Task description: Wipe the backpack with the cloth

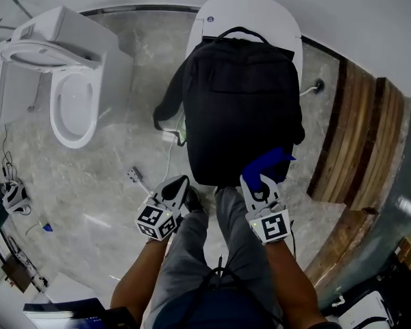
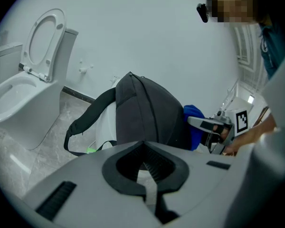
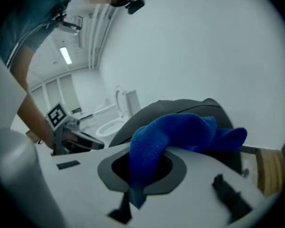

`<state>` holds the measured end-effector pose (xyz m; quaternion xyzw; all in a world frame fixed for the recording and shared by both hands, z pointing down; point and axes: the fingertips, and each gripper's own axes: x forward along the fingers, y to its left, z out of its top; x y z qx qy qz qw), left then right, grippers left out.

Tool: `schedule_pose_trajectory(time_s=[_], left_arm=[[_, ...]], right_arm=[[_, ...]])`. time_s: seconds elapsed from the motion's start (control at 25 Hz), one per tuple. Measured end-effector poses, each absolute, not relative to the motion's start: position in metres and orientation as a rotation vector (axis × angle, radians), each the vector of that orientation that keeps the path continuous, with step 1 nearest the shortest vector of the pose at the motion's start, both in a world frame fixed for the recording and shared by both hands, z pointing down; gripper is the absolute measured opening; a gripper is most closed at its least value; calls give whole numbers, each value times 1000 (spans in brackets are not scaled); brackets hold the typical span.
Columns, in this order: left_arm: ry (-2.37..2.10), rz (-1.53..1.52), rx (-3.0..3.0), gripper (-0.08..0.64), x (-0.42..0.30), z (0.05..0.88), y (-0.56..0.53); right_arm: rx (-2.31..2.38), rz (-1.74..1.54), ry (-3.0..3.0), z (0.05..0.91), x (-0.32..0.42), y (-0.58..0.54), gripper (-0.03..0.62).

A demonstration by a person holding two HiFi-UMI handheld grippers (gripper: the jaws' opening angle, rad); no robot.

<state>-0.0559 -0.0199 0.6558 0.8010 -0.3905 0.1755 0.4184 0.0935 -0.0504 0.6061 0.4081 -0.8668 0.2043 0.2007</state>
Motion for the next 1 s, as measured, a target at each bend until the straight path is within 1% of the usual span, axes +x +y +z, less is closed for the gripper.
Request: schedule_pose_trajectory(time_s=[0.16,0.28,0.36,0.48,0.6,0.76,0.88,1.0], left_arm=[[-1005,432,1998,3,-65,657,-23],[-1024,423,1988,3,-72,656,-22],[-1030,420,1984,3,-75,655,-22],[-1038,416,1979,3,-78,655,-21],[-1045,411,1975,3,-79,655,-22],[-1057,397,1978,3,-79,650,-23],[-1076,386,1976,3,-85,649,-26],[-1088,378,1969,3,-88,649,-27]], right_arm=[[931,678,-2384,613,36,-47,17],[888,809,-2327,614,27,-54,17],[823,811,-2302,614,26,-54,17],[691,674,-2360,600,16,-60,17],[546,422,-2509,572,-15,-81,17],[306,116,-2490,575,-47,-98,17],[290,63,-2471,572,-51,-125,17],[379,96,-2402,580,-40,-176,17]])
